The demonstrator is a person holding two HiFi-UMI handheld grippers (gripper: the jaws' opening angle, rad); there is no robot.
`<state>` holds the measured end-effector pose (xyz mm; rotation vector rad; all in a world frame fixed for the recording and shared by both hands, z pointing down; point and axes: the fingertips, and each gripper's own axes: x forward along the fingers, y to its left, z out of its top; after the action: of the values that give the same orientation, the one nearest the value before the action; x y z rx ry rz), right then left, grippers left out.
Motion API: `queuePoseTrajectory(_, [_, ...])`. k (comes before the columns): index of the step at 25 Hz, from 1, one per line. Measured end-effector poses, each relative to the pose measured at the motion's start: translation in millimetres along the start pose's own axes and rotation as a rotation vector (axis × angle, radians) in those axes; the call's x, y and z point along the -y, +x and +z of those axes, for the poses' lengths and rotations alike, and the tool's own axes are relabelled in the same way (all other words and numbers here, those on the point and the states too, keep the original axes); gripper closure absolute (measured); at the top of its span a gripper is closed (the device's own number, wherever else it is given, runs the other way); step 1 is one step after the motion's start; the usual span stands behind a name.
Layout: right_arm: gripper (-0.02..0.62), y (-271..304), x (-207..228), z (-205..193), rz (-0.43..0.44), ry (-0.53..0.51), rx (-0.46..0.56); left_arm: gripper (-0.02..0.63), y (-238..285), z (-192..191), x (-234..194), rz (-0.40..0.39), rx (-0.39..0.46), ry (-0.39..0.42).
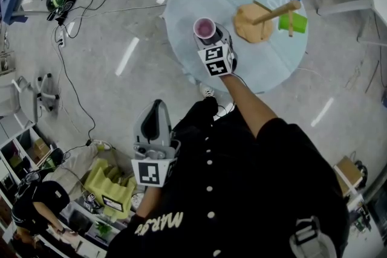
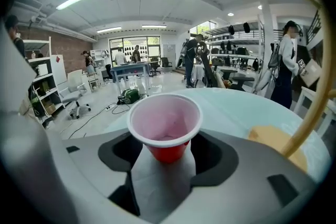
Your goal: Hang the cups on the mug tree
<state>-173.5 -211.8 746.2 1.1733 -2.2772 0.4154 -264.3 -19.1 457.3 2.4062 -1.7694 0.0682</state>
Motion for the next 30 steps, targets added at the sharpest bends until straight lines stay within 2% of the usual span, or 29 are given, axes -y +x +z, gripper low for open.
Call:
queuePoseTrajectory(4, [0.307,-7,-4,10,0.006,0.109,0.005,0.610,0,2,-2,-0.016,0.015,-0.003])
queuePoseTrajectory(6, [0.307,-12,0,18,0.004,0.188,0.044,0.609,4,0,-1,-0.032,0.025,-0.009])
queuePoseTrajectory(11, [0.308,-41,19,53,0.043,0.563,0.168,0.609,19,12,14,-0.090,0.067,-0.022])
queuePoseTrajectory(16, [0.310,-79,41,98,0.084,0.803,0.348,0.609,32,39,33,-0.146,0.144,-0.024])
queuePoseTrajectory(19, [0.319,-97,56,122,0.122,0.959,0.471,0.611,34,40,37,-0.165,0.131,-0.016])
queuePoseTrajectory(25, [0.319,-112,78,145,0.181,1.150,0.594,0.609,38,49,47,-0.205,0.146,-0.008])
queuePoseTrajectory(27, [0.319,-115,86,148,0.203,1.219,0.631,0.609,38,46,48,-0.212,0.124,-0.001])
queuePoseTrajectory(30, [0.318,-122,89,155,0.242,1.269,0.676,0.610,37,47,46,-0.213,0.124,0.000])
